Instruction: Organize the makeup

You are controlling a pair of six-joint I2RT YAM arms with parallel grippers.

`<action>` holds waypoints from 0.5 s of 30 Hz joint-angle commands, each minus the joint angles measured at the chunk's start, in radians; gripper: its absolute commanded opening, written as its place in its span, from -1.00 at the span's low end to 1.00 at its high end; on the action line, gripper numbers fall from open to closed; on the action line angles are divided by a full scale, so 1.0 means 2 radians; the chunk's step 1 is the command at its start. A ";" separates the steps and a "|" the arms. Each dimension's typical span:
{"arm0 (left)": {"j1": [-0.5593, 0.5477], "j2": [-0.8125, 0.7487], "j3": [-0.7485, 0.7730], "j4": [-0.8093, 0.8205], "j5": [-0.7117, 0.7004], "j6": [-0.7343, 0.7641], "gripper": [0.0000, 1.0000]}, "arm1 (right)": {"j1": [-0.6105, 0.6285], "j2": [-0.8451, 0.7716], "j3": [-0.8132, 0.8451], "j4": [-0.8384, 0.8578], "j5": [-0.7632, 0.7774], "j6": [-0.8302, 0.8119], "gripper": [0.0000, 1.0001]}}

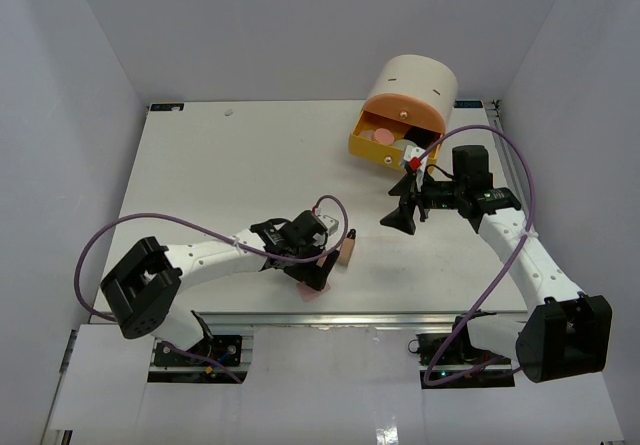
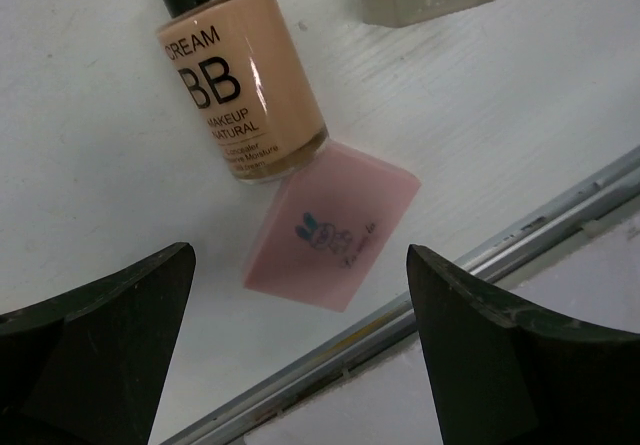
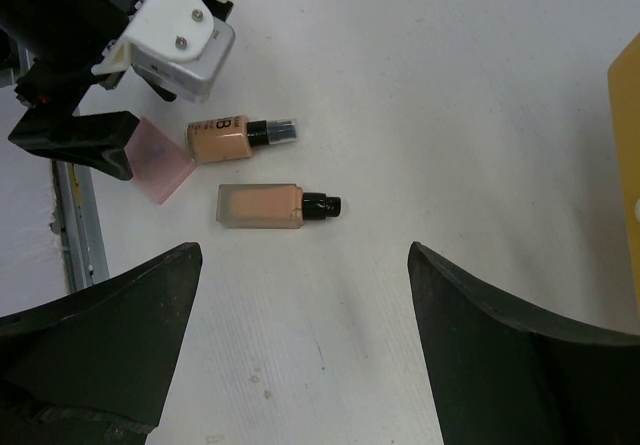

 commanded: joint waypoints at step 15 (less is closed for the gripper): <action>-0.070 0.060 0.051 -0.034 -0.077 -0.003 0.82 | -0.011 -0.004 -0.003 0.012 -0.018 0.001 0.80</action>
